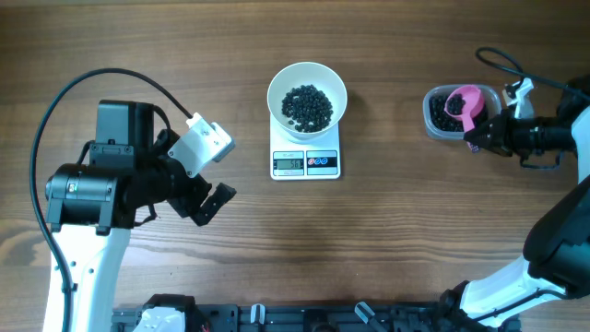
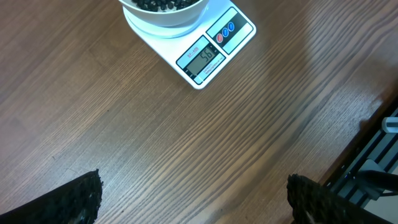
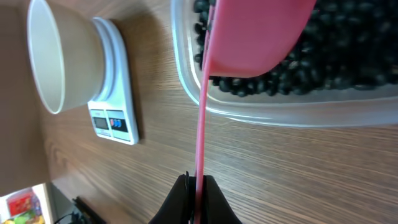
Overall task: Scoop item into bowl and weigh 150g on scale
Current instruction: 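Dip the scoop into the black beans with the right gripper, then lift the filled scoop and carry it left over the white bowl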
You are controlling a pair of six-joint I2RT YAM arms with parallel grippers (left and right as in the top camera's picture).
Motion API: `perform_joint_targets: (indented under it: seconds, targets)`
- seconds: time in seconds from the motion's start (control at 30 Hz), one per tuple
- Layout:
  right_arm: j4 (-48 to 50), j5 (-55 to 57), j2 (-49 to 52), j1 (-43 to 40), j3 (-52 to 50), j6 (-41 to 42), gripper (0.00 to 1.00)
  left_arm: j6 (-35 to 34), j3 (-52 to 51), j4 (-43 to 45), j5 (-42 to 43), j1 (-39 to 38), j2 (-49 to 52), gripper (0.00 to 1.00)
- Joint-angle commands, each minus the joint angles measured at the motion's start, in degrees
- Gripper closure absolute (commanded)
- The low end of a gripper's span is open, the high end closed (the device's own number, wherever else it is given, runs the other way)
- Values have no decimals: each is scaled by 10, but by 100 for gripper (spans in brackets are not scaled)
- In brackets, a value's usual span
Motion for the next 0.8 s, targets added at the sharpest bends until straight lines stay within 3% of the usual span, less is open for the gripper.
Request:
perform_joint_targets:
  seconds: [0.0, 0.4, 0.77]
  targets:
    - [-10, -59, 9, -2, -5, -31, 96, -2, 3, 0, 13, 5, -5, 0]
    - [-18, -234, 8, 9, -5, -47, 96, -2, 3, 0, 13, 5, -5, 0]
    - [-14, -289, 8, 135, -2, -43, 96, -2, 3, 0, 13, 5, -5, 0]
